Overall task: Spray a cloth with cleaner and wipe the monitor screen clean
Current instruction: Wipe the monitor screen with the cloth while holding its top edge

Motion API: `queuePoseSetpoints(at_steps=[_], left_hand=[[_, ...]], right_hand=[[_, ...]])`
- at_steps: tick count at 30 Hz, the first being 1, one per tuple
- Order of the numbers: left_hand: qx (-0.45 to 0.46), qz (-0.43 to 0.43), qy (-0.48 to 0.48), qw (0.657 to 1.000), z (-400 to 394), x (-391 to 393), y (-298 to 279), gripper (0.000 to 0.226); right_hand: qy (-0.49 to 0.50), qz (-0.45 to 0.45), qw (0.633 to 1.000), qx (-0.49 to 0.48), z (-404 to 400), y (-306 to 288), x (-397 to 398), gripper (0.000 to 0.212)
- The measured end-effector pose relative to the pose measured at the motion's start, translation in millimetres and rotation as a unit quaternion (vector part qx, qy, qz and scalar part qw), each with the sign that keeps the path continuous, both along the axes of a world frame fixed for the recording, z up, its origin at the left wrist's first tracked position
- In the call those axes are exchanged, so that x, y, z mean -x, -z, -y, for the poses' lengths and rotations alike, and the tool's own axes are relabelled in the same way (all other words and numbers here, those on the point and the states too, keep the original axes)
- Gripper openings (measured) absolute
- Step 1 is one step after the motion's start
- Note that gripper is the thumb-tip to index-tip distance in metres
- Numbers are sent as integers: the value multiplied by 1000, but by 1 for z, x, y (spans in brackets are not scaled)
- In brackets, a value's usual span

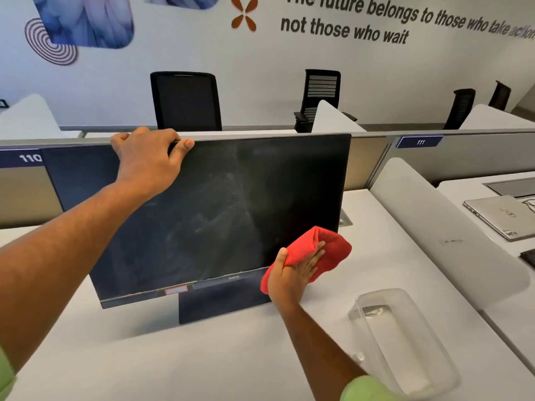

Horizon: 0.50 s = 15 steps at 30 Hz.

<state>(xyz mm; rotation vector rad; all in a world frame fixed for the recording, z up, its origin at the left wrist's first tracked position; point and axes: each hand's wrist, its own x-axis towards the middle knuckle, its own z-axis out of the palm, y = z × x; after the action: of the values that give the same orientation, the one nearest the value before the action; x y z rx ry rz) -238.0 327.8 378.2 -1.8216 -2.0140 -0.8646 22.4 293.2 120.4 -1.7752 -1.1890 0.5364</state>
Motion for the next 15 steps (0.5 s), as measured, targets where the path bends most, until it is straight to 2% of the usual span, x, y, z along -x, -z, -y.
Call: queuePoseSetpoints(at_steps=[4,8,11,13,15], left_hand=[[5,-1,-1,1000,3,-2,-2,45],[10,4,-7,1000,4,-5,-4,45],[12,7,-10,1000,4,-7,-3,44],[16,7,-8,1000,5,-7,-4,43],[19,4,-8,1000,6,-6,-4,41]], right_hand=[[46,-53,996,62,-17,-15,-17,87],[67,-95,991,69,-21,-29,-17,94],[45,-132,987,79,-3,-25,7,95],[13,-128,988,81,14,-20,24,104],[-6,-119,989,87,18,-18,24,103]])
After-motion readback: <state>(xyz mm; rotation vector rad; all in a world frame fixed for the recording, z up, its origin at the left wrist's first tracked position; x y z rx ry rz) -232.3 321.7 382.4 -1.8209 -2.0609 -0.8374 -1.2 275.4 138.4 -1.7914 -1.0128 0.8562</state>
